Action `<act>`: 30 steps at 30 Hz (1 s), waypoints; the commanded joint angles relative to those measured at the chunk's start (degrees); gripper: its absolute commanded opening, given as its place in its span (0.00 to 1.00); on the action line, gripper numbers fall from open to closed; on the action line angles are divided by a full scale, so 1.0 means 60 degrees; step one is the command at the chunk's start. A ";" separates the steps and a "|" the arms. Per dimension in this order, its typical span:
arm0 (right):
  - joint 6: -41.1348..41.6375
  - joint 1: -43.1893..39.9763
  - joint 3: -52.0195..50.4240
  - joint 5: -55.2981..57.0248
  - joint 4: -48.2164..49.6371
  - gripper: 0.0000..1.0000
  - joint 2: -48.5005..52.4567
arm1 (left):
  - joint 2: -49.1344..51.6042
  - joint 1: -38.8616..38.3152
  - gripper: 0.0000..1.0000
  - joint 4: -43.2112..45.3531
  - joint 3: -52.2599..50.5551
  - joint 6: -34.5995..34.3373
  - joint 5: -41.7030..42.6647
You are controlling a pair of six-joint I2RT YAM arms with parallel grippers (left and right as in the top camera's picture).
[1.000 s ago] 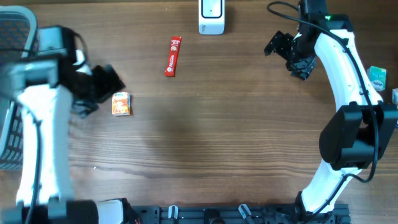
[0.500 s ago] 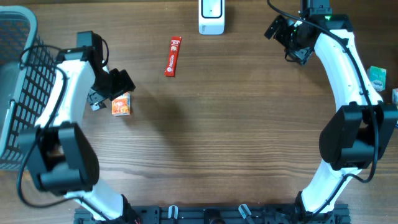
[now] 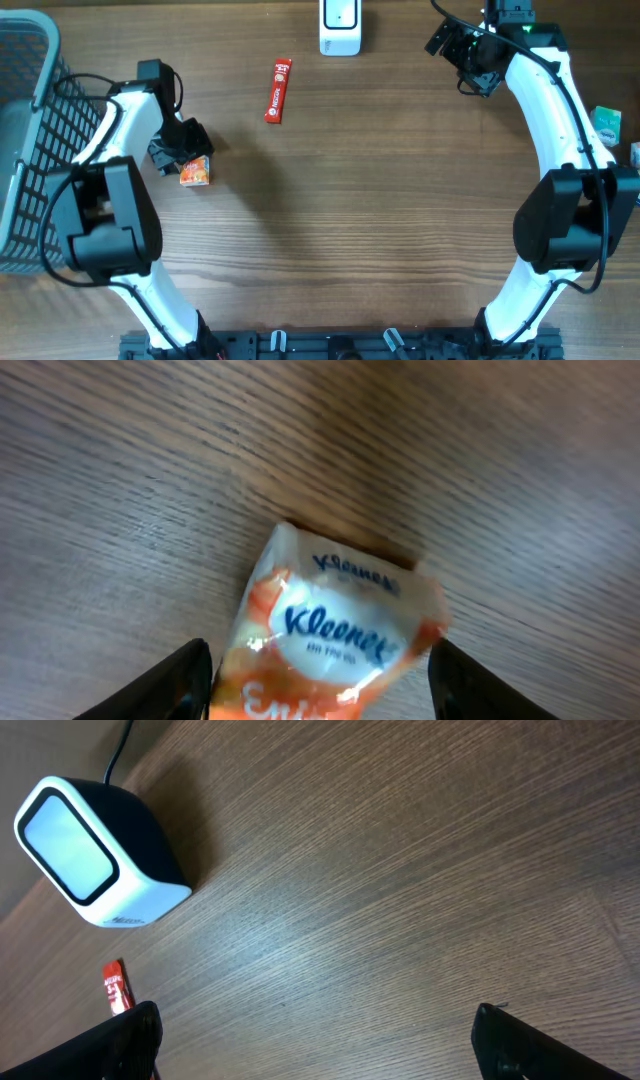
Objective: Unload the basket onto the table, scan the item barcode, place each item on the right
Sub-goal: 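Reach the left gripper down and grasp the orange Kleenex pack, then carry the pack toward table center with left gripper and release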
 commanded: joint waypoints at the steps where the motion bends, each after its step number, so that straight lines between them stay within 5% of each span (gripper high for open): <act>1: 0.0080 0.0015 0.0044 0.0018 0.0036 1.00 -0.0055 | 0.0244 0.0047 0.59 -0.0044 -0.0051 0.0517 0.0495; 5: 0.0080 0.0015 0.0044 0.0022 0.0036 1.00 -0.0055 | 0.0244 0.0047 0.45 -0.0175 -0.0051 0.0517 0.1071; 8: 0.0080 0.0015 0.0044 0.0018 0.0036 1.00 -0.0055 | 0.0244 0.0029 0.25 -0.0375 -0.0051 0.0525 0.1821; 13: 0.0084 0.0015 0.0044 0.0018 0.0036 1.00 -0.0055 | 0.0244 -0.0215 0.24 -0.0441 -0.0051 0.1348 0.4229; 18: 0.0080 0.0015 0.0044 0.0018 0.0036 1.00 -0.0055 | 0.0244 -0.1049 0.20 -0.0437 -0.0051 0.1330 0.4929; 27: 0.0080 0.0015 0.0044 0.0018 0.0036 1.00 -0.0055 | 0.0244 -0.2958 0.31 0.0408 -0.0051 0.0131 0.4929; 29: 0.0080 0.0015 0.0044 0.0022 0.0036 1.00 -0.0055 | 0.0244 -0.3257 0.53 0.0459 -0.0018 0.0146 0.4958; 30: 0.0080 0.0015 0.0044 0.0018 0.0036 1.00 -0.0055 | 0.0244 -0.3377 0.78 0.0430 0.0011 0.0153 0.4954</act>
